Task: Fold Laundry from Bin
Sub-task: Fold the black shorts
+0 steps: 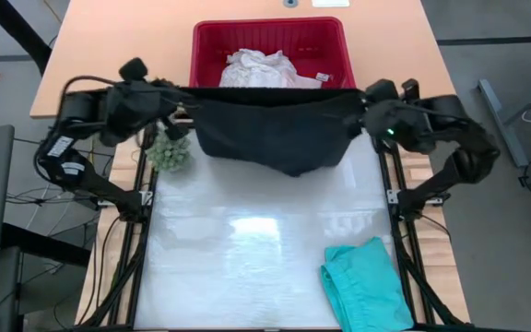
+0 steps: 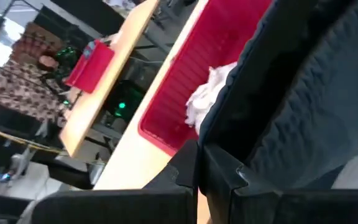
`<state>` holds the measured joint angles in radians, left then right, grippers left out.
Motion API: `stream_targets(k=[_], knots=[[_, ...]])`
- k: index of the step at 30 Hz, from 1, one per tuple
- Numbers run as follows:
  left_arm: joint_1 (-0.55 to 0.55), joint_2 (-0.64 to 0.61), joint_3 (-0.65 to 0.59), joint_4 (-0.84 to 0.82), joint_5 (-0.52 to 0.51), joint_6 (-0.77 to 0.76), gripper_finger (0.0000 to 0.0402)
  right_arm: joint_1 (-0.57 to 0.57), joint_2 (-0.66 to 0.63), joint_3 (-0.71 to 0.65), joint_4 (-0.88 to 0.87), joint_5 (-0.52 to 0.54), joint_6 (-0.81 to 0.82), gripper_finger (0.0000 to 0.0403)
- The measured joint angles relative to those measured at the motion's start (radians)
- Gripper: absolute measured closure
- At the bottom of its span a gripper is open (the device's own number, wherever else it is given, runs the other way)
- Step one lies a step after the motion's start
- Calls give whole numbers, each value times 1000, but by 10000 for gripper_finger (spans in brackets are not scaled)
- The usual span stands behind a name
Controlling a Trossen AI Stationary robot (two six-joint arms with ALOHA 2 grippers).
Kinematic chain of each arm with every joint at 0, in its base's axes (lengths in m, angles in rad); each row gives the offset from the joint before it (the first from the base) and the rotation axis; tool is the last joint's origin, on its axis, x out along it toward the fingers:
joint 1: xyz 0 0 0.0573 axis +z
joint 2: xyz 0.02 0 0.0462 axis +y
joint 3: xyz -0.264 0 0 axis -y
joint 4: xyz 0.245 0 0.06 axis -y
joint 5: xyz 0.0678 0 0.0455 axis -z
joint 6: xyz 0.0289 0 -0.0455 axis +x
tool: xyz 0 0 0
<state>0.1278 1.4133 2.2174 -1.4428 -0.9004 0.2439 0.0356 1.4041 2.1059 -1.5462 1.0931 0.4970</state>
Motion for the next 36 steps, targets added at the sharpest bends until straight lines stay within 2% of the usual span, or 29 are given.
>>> stream_targets(k=[4, 6, 11, 15, 17, 20, 22, 24, 26, 28, 30, 32, 33, 34, 36], knots=[[3, -2, 61, -114, 169, -14, 401, 52, -36, 0, 3, 3, -6, 375], [28, -1, 60, -103, 183, 11, 401, 33, -52, 0, 11, 15, -8, 375], [123, 22, 19, 18, 135, 157, 401, -85, -51, 0, 54, 18, -89, 375], [191, 73, 18, 166, 103, 322, 401, -191, -28, 0, 177, -11, -265, 375], [208, 96, 18, 248, 30, 400, 401, -222, -18, 0, 271, -10, -366, 375], [210, 119, 18, 345, -134, 495, 401, -236, -10, 0, 415, -12, -497, 375], [196, 118, 18, 347, -182, 507, 401, -219, -9, 0, 480, -14, -552, 375], [160, 106, 18, 291, -181, 403, 401, -181, -18, 0, 485, -15, -561, 375], [111, 87, 19, 174, -115, 221, 401, -123, -21, 1, 420, -34, -487, 375], [60, 71, 19, -14, 17, -2, 401, -50, -20, 1, 286, -95, -347, 375], [14, 69, 16, -150, 216, -240, 401, 32, 2, 2, 105, -175, -149, 375], [-23, 46, -52, -105, 442, -399, 401, 136, 46, 0, -33, -259, 73, 375], [-54, 26, -98, -100, 551, -464, 401, 188, 68, -21, -20, -306, 123, 375], [-91, 20, -138, -87, 613, -514, 401, 245, 75, -54, 16, -357, 130, 375], [-166, 7, -223, -93, 652, -583, 401, 356, 112, -101, 105, -446, 142, 375]])
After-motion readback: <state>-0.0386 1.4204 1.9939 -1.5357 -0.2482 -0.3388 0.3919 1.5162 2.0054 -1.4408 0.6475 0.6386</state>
